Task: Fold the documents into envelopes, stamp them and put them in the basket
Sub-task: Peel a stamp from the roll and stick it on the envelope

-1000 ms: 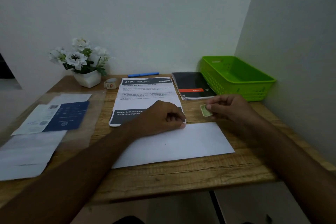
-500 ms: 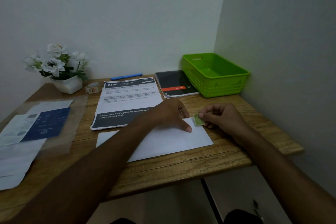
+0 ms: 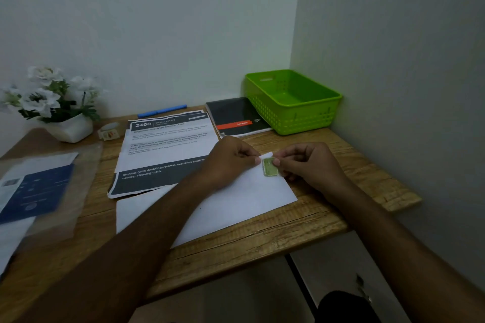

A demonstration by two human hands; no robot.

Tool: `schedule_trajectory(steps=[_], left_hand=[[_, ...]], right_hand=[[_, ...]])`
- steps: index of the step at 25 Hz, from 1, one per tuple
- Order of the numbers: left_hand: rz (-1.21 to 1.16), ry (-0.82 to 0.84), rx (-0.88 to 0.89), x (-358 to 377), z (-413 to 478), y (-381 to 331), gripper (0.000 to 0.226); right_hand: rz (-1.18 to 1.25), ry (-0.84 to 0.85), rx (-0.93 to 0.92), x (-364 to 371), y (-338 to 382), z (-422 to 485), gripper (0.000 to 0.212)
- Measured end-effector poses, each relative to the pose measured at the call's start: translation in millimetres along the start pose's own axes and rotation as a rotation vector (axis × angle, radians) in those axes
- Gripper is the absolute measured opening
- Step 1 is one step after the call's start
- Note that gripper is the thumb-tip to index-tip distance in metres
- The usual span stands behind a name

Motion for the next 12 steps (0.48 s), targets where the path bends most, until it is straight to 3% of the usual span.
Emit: schedule_trajectory(steps=[12], left_hand=[[-0.078,-0.029,0.035,2.7,-3.3,0.4,0.008]], right_hand=[[-0.114,-0.105,-0.089,4.9,2.4,-1.0,0.004]])
Point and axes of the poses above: each hand's wrist, its own z-axis towards the middle knuckle, its own x-axis out of the palm, y = z × x, the point moved 2 cm from there along z, towards the middle knuckle, and after that the axes turned 12 degrees about -z, right-handed, at the moved point
